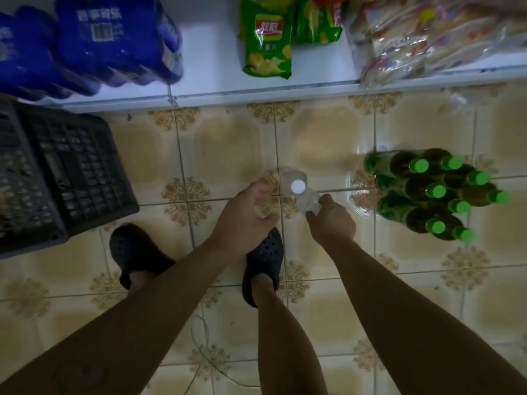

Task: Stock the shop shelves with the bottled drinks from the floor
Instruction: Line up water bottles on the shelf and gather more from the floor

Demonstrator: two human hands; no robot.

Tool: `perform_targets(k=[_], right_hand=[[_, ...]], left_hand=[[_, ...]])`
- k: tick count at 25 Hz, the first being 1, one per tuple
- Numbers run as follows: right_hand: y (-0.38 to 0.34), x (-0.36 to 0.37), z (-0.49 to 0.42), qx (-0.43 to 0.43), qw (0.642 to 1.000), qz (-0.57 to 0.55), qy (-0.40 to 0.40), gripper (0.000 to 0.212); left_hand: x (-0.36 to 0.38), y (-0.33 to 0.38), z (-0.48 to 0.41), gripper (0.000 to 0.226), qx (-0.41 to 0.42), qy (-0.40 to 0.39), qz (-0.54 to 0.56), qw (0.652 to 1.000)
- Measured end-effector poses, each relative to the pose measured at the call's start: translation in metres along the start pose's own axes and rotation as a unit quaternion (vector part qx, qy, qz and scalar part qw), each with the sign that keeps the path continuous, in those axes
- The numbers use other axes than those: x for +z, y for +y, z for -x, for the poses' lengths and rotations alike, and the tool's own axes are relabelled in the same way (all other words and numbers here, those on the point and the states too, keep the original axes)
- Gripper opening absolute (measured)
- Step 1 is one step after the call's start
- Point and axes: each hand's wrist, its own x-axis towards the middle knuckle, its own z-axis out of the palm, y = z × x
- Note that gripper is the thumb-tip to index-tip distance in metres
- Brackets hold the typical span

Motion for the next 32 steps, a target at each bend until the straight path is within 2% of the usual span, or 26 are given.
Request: perform_targets(k=[5,10,15,20,26,32], right_hand=[[-0.001,0.011,0.009,0.008,0.999,-0.026,-0.019,0.041],[-0.005,-0.014,0.060,0.008,0.997,-0.067,-0.037,0.042],[-0.040,-0.055,0.124,-0.060,0.991,-0.112,-0.035,0.032],[-0.119,-0.096,0.186,-0.170,0.973,-0.155,0.003,0.026],[-0.249,-0.144,0.248,-0.267,0.931,-0.246,0.047,0.015],[-0.390,-0.164,0.314,-0.358,0.897,-0.256,0.041,0.021]], left_hand=[[-0.007,-0.012,0.010,0.046,0.003,0.011,-0.008,1.000],[-0.026,-0.018,0.040,0.049,-0.005,0.006,-0.036,0.999],[-0.058,-0.013,0.081,0.057,0.003,-0.003,-0.090,0.996],[-0.121,-0.011,0.124,0.068,0.025,0.046,-0.073,0.996],[-0.241,-0.030,0.153,0.094,0.090,0.159,-0.075,0.980],[-0.351,-0.059,0.189,0.081,0.161,0.295,0.034,0.941]])
